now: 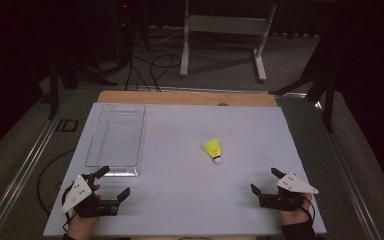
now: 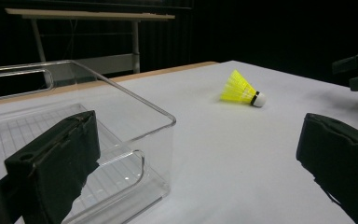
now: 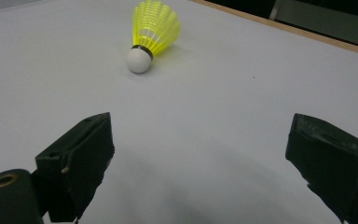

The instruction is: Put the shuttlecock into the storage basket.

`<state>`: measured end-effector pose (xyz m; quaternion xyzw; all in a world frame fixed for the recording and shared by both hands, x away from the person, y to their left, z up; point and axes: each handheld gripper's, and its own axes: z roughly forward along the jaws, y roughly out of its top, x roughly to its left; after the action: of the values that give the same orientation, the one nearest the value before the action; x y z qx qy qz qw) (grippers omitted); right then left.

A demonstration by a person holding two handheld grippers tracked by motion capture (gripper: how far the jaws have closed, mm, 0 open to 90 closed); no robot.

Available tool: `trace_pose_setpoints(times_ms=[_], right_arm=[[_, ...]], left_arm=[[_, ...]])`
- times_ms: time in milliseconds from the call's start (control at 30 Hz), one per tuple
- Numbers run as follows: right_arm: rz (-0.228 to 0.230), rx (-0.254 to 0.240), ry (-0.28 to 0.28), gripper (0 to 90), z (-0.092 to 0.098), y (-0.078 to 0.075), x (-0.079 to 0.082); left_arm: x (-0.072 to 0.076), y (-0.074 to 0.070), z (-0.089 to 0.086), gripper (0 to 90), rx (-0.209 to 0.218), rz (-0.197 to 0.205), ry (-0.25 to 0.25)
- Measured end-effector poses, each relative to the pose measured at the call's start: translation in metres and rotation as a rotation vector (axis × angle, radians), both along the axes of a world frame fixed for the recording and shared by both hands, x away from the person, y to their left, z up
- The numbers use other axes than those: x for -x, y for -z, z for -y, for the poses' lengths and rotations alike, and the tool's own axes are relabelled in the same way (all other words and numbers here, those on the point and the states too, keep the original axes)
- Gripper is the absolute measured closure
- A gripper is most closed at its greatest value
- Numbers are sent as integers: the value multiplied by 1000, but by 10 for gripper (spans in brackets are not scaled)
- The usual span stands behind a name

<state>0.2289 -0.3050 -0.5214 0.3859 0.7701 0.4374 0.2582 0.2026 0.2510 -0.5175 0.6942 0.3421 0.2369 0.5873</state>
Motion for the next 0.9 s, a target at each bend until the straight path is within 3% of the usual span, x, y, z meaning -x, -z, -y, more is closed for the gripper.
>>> trace_pose_setpoints(times_ms=[167,367,900], right_arm=[[-10,-21,-8,76,0,-4,0],[-16,11,-15,76,-3,-4,1],[-28,22,9,76,-4,-7,1]], left_arm=[[0,0,0,2,-6,0,-2],[-1,1,1,2,-13,-17,-3],[-1,1,1,2,-11,-15,-5]])
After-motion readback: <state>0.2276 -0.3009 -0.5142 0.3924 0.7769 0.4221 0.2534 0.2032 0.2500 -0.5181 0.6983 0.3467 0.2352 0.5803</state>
